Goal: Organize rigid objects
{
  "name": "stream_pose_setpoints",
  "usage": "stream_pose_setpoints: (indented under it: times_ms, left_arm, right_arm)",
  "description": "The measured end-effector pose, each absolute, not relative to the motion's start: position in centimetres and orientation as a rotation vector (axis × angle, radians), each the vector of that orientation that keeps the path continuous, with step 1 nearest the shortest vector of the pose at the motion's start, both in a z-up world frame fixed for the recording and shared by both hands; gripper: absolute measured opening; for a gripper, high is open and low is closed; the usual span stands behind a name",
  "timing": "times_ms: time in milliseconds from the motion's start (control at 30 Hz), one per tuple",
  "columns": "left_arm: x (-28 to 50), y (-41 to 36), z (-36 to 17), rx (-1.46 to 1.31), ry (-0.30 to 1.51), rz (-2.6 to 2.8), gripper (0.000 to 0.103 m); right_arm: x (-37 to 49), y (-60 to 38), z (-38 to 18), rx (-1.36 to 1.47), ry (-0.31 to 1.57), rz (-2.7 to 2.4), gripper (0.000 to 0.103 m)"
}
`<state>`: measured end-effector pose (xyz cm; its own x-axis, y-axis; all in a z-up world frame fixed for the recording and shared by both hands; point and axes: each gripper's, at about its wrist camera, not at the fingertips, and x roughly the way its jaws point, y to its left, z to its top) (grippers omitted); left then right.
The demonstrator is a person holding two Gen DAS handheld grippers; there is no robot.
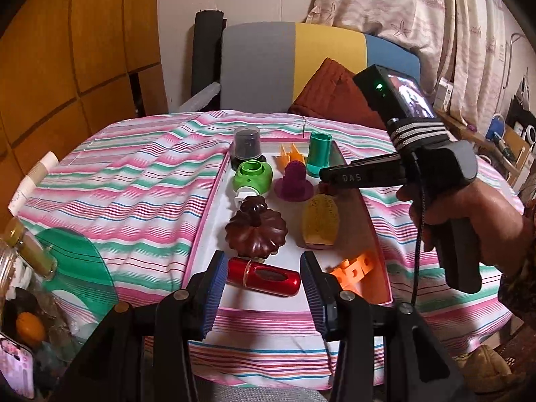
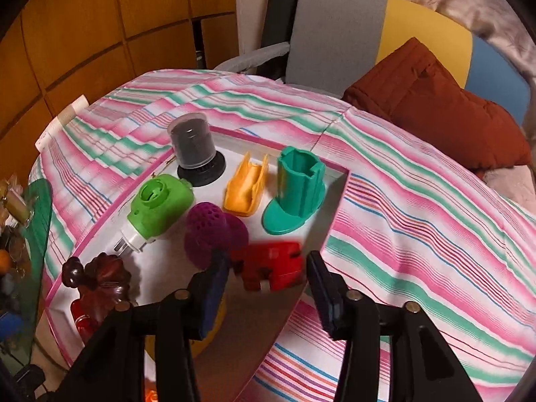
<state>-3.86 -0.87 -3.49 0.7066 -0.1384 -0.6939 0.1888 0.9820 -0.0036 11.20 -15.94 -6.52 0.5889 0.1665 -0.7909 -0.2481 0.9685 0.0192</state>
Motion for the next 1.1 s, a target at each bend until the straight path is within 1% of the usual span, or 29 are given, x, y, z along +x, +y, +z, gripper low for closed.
stream_pose_setpoints:
  times_ms: [200, 300, 367, 467, 567, 733, 867, 1100]
  left_arm:
    - [-3.3, -0.7, -3.6, 0.047, 0.795, -0.156, 0.045]
    - [-3.0, -0.2, -3.6, 0.016, 0.806, -0.141, 0.045]
    - [-2.8, 0.1, -3.5, -0.002, 0.813, -0.116, 0.045]
    - [-2.4, 0.7, -3.3, -0.016, 0.816, -0.072, 0.045]
    - [-2.2, 1.1, -2.9, -0.016, 0.811, -0.021, 0.045]
    - [-2.2, 1.6, -2.2, -0.004, 0.796, 0.029, 0.045]
    - [-2.5, 1.7, -1.7, 0.022, 0.778, 0.07, 0.045]
    - [-2.7, 1.8, -1.5, 0.025, 0.798, 0.069, 0.045]
  right_arm:
    - [9.0, -17.4, -5.1, -0.054, 0.875, 0.217, 0.055]
    - [7.5, -18.0, -4.7, -0.015, 0.879, 0.209, 0.058]
    - [6.6, -18.3, -4.5, 0.013, 0.892, 0.203, 0.065]
    - [5.2, -18.2, -4.2, 0.046, 0.908, 0.213, 0.066]
    - [4.1, -17.6, -3.7, 0.067, 0.926, 0.206, 0.069]
    - [2.7, -16.2, -2.9, 0.054, 0.928, 0.215, 0.074]
    - [1.6, -15.0, -2.3, 0.034, 0.92, 0.218, 0.08]
    - [0.8, -14.3, -1.8, 0.028, 0.914, 0.211, 0.084]
